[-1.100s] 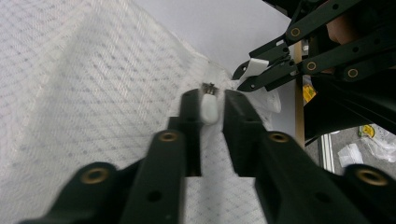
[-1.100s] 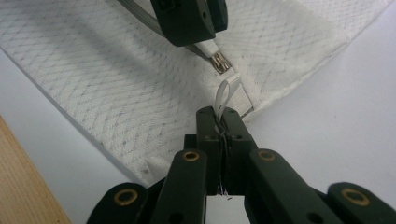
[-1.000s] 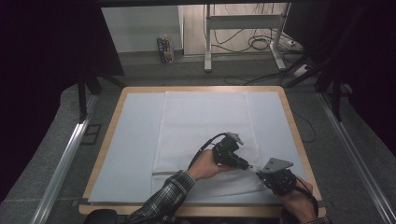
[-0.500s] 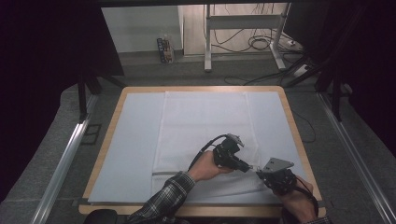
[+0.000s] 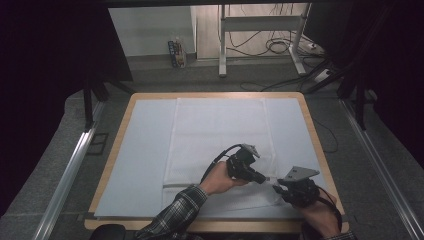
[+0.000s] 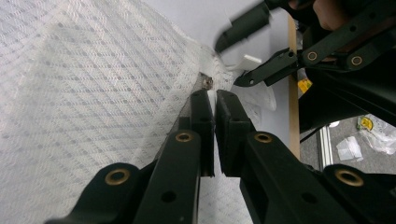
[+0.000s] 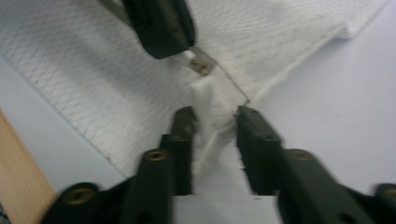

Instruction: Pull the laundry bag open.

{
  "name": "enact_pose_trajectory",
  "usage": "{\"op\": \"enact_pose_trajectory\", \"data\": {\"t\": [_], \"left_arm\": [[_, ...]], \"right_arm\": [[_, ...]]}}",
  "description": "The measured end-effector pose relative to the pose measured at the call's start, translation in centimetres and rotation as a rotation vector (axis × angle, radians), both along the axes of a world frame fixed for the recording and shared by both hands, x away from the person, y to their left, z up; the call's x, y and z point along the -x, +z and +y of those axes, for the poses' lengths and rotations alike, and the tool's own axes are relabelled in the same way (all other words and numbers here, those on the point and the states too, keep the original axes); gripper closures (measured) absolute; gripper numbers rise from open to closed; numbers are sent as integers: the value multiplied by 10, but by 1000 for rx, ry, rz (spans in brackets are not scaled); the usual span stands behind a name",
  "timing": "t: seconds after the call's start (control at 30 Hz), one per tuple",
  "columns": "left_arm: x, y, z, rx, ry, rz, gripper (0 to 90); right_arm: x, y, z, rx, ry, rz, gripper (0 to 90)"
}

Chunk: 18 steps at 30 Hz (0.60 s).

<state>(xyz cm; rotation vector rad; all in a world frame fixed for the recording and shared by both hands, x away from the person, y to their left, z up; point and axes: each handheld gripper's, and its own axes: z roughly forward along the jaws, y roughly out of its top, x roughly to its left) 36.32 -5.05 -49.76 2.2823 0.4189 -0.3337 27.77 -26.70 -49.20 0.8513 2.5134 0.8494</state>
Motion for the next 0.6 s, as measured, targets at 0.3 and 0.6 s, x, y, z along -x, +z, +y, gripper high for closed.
{"op": "enact_pose_trajectory", "data": {"t": [0.3, 0.6], "left_arm": [[2, 1, 6, 34, -27, -2, 869], [2, -4, 7, 31, -36, -17, 867]], "right_arm": [[-27, 0, -6, -149, 7, 153, 411], [-35, 0, -10, -226, 45, 218, 700]]}}
